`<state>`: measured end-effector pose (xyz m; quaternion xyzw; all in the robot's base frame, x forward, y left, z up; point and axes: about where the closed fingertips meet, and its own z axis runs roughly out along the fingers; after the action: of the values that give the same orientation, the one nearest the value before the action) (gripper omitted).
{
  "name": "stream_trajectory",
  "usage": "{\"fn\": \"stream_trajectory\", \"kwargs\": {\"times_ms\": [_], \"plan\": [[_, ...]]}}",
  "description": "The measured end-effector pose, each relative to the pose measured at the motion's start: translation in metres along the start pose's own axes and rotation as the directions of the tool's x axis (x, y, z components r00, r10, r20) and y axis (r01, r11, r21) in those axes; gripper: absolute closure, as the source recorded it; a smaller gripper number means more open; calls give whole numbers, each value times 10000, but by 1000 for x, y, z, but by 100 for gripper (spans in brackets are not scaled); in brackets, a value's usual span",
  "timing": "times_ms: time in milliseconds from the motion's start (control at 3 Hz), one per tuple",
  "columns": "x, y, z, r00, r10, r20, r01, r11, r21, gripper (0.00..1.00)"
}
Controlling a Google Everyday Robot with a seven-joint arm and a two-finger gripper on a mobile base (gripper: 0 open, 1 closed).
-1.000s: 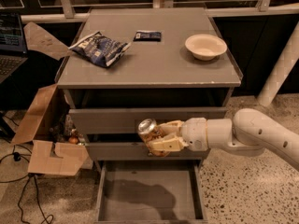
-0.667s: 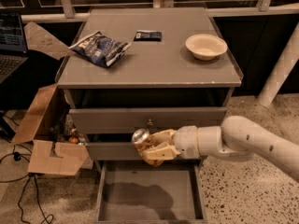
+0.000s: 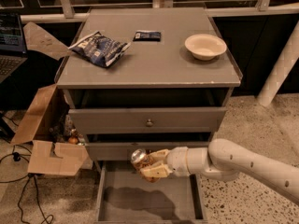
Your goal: Place orange can into bottom drawer
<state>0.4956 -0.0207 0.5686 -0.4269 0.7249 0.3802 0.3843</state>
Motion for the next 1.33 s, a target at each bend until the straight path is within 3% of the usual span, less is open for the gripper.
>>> {"fn": "stream_trajectory", "kwargs": {"times_ms": [333, 667, 1000, 1333], "plan": [[54, -21, 21, 9943, 285, -1030, -221, 9978, 627, 100], [106, -46, 32, 9761, 769, -2034, -490, 9891, 1390, 100], [111, -53, 31, 9729, 808, -2165, -467, 9863, 1584, 100], [110, -48, 32, 9792, 707, -1901, -400, 9862, 1604, 100]]}}
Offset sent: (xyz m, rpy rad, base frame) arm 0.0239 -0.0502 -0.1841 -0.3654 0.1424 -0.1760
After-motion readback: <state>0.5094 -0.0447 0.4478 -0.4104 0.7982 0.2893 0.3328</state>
